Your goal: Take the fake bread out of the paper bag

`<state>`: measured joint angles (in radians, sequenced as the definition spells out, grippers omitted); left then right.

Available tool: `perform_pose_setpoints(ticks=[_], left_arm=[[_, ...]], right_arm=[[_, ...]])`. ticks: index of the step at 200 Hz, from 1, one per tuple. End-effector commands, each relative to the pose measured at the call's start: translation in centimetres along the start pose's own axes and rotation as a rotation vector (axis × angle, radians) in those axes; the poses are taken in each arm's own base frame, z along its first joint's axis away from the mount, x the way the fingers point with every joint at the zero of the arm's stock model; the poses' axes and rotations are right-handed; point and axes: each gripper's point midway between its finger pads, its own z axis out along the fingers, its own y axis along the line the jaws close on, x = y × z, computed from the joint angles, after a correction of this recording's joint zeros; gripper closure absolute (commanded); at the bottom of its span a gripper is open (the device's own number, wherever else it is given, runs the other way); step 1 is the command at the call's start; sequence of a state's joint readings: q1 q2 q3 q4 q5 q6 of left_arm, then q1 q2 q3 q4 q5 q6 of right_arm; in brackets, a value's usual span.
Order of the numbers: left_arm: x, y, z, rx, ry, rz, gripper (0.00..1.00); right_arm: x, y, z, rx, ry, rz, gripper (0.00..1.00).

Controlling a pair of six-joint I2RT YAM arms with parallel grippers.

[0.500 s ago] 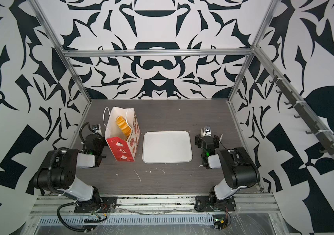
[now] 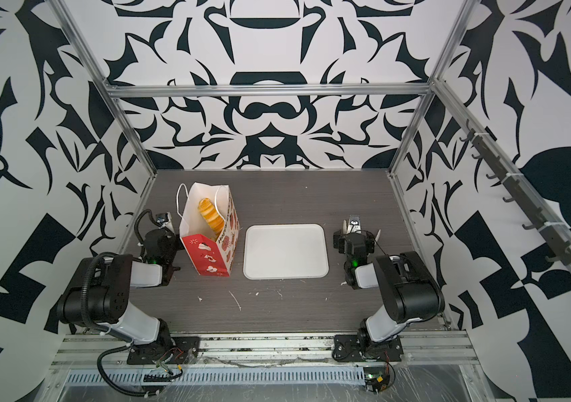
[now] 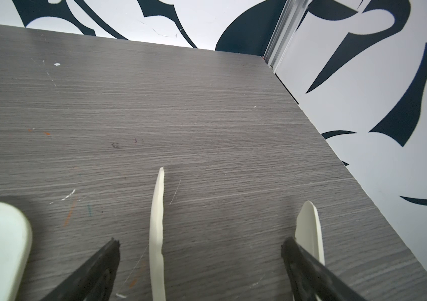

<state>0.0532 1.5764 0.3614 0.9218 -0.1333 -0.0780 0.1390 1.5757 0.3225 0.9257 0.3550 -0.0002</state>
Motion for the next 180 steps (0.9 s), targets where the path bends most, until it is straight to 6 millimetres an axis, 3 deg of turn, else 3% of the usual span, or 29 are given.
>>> perform_pose_setpoints(ticks=[1, 180], left_arm=[[-1.23, -0.11, 0.03, 0.008, -0.031, -0.009, 0.01], [-1.21, -0.27, 0.05, 0.017, -0.028, -0.001, 0.01]], right_arm=[[-1.94, -0.18, 0.04, 0.012, -0.057, 0.029, 0.0], [-2.04, -0.24, 0.07, 0.016, -0.059, 0.029, 0.0]])
